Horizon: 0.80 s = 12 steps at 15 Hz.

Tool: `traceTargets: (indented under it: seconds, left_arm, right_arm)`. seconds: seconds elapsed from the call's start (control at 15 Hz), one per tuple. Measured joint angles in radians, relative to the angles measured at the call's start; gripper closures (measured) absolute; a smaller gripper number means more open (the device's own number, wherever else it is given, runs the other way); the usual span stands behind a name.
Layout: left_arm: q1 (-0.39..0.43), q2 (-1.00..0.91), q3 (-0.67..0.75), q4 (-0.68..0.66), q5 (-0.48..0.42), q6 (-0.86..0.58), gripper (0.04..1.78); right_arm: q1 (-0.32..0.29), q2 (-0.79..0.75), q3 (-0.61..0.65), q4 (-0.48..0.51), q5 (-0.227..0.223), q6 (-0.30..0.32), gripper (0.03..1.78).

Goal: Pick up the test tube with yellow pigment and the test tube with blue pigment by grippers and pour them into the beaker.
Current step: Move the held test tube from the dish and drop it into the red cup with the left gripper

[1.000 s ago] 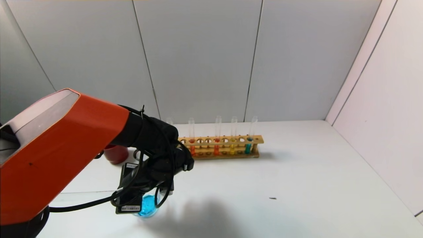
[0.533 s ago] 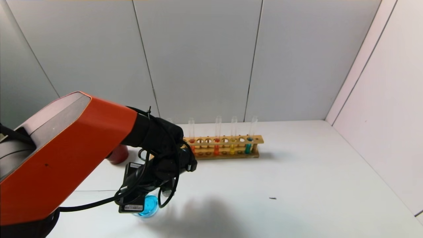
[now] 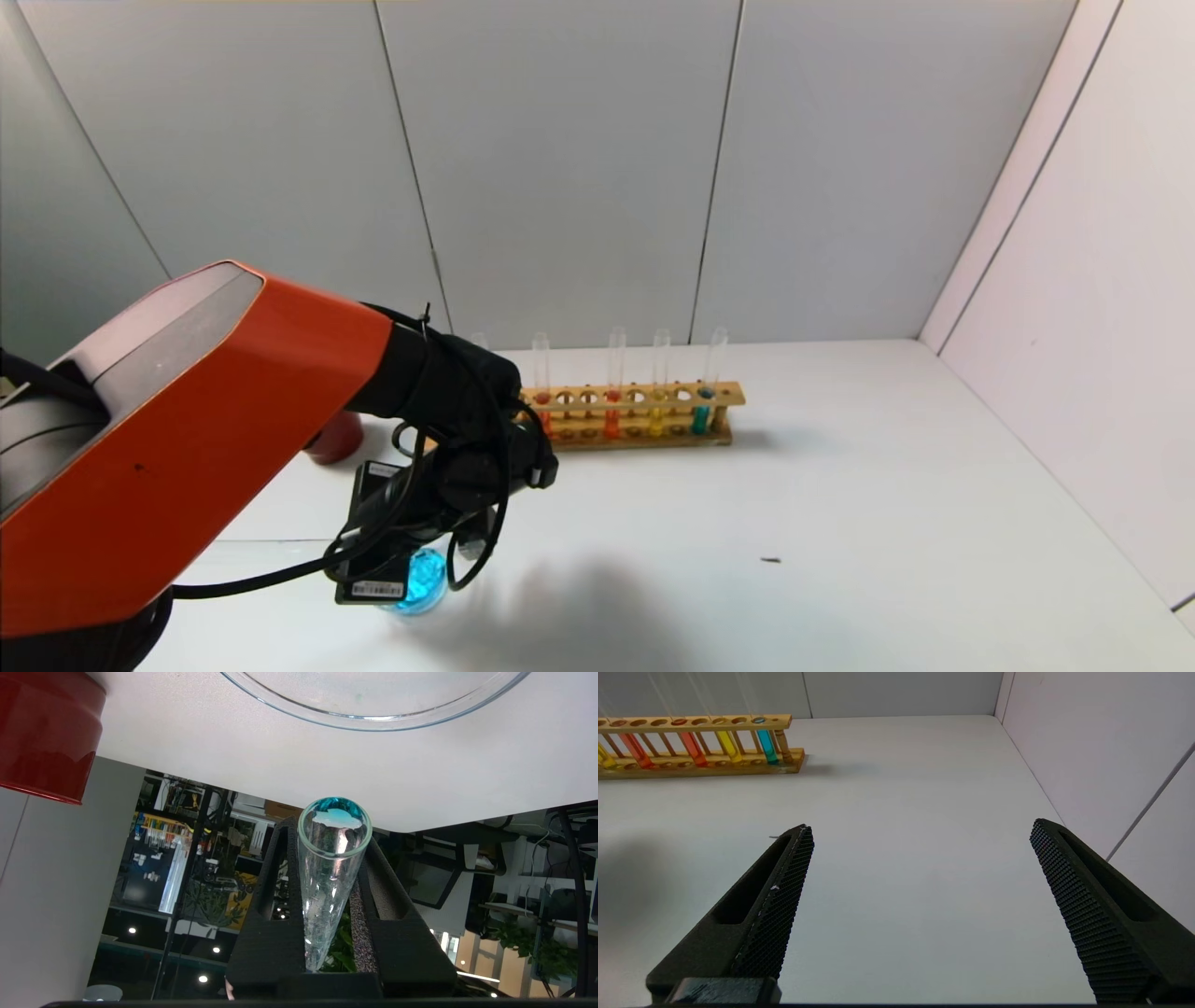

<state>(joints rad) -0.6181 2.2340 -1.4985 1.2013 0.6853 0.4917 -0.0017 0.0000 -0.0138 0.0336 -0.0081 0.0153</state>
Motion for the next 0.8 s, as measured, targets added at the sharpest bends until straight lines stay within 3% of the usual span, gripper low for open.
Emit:
traceTargets:
  seconds: [0.53,0.8]
  left_arm:
    - [0.000,-0.009,-0.006,0.014,-0.012,-0.001,1.50]
    - [0.004,-0.036,-0.007,0.014,-0.170,-0.025,1.50]
  right_arm:
    - [0.000,0.000,0.000,0.000,0.000,0.000,0.11]
    - [0.000,0.000,0.000,0.000,0.000,0.000,0.11]
